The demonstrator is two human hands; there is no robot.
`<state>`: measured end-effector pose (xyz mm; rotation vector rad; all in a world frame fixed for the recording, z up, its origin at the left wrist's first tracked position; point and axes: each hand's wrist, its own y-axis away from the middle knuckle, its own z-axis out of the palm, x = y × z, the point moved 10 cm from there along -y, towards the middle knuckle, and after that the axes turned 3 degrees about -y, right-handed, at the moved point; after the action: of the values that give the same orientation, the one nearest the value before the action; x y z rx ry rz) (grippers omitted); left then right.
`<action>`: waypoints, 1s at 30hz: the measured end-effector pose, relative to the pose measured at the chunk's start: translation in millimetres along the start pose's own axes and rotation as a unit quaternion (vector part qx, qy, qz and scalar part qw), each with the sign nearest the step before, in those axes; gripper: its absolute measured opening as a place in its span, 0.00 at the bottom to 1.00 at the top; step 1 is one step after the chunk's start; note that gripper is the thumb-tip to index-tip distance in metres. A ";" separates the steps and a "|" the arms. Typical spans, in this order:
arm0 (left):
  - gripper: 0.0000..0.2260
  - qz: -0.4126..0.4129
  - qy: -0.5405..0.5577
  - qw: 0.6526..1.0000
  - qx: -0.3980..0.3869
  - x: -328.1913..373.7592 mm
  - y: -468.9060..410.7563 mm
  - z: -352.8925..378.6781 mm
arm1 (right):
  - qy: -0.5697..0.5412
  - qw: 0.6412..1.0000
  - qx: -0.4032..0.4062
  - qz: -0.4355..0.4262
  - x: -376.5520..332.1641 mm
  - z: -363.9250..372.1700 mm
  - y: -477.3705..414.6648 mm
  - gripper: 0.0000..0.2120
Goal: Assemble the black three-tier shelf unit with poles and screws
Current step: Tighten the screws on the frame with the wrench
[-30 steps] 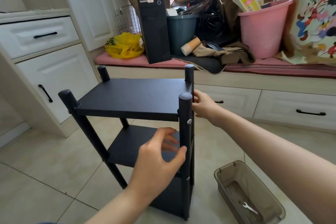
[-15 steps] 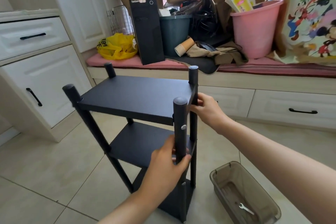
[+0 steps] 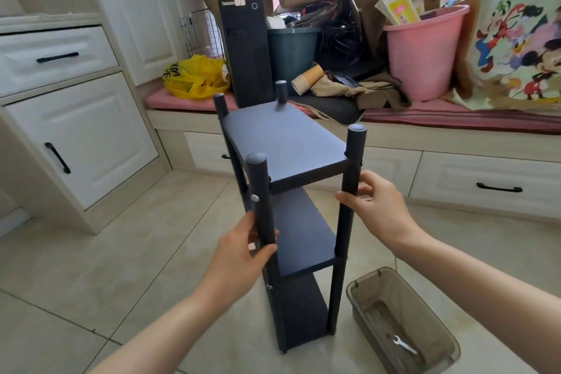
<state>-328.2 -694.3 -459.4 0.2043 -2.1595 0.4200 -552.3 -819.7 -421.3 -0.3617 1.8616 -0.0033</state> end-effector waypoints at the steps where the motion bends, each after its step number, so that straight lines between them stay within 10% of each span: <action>1: 0.21 -0.003 -0.003 1.000 0.003 -2.0 -2.9 -3.8 | -0.006 1.000 -0.001 0.001 -0.2 -0.2 4.7 0.07; 30: 0.10 -0.090 0.012 0.994 0.053 -36.4 -36.2 -42.3 | -0.087 0.991 -0.098 -0.016 -18.3 52.9 54.5 0.11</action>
<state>-264.3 -712.6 -458.1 0.4485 -2.0761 0.4318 -511.5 -753.8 -431.2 -0.5107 1.6867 0.1853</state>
